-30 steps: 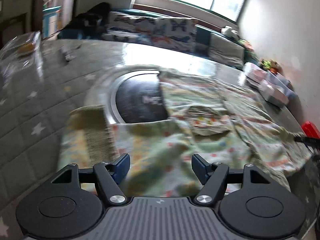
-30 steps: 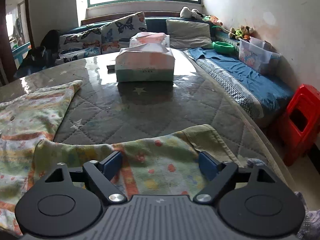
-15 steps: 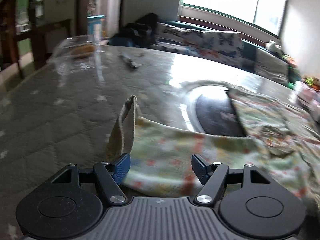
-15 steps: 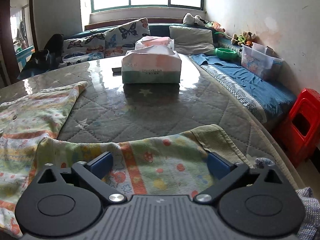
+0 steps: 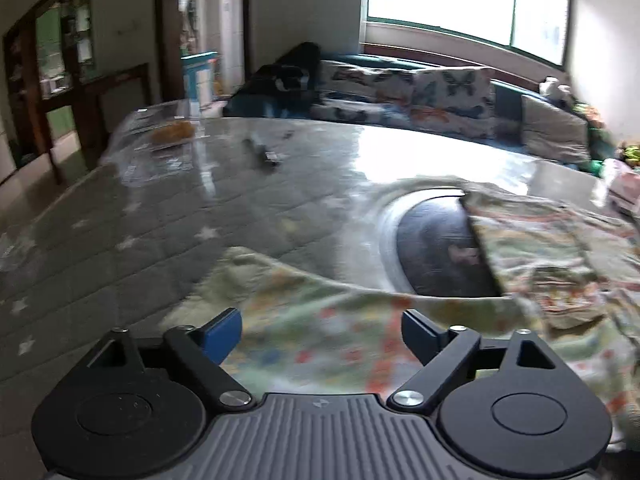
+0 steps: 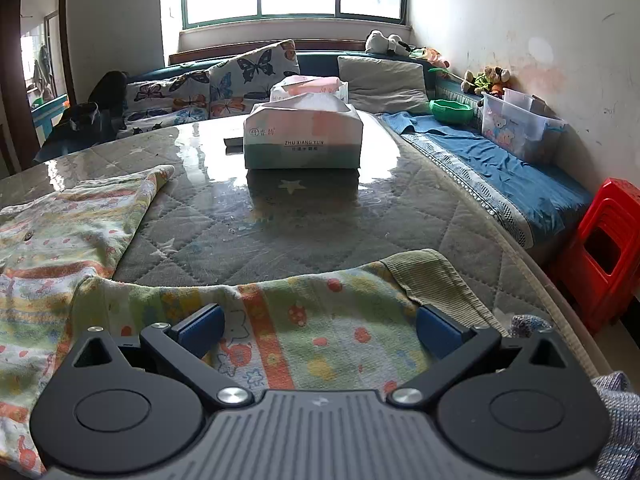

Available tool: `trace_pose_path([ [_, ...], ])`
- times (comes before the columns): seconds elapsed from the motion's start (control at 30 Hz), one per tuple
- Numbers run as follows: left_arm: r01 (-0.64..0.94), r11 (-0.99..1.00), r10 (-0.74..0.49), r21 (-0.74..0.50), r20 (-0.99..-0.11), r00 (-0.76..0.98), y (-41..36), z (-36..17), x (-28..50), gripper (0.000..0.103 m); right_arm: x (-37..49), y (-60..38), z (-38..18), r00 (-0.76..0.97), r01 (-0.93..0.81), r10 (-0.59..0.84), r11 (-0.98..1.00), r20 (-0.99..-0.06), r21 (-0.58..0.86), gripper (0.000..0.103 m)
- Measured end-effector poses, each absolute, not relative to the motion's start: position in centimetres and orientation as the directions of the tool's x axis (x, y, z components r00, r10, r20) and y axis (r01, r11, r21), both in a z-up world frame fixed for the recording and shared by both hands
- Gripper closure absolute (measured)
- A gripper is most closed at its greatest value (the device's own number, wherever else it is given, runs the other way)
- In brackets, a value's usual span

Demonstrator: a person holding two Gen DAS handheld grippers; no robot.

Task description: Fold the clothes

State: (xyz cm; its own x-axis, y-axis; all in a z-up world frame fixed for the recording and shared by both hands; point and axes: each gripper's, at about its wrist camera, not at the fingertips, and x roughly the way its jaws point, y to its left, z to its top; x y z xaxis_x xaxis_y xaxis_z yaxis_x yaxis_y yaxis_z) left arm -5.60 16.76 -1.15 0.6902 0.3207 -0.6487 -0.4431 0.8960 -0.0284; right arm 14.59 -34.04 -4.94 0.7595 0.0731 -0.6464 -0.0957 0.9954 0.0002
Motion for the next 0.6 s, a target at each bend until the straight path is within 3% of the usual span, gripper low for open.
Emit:
trace_pose_path([
  [0.33, -0.458, 0.888, 0.366, 0.042, -0.67, 0.646, 16.6, -3.7, -3.4, 0.0, 14.5, -34.1, -5.0, 0.76, -0.096, 0.076, 0.995, -0.645, 0.004, 0.0],
  [0.47, -0.506, 0.862, 0.38, 0.018, -0.684, 0.623, 17.3, -3.3, -4.2, 0.0, 14.5, -34.1, -5.0, 0.76, -0.096, 0.076, 0.995, -0.645, 0.004, 0.0],
  [0.6, -0.458, 0.887, 0.302, -0.051, -0.687, 0.661, 15.5, -2.6, -4.8, 0.0, 14.5, -34.1, -5.0, 0.761, -0.097, 0.076, 0.995, -0.645, 0.003, 0.0],
])
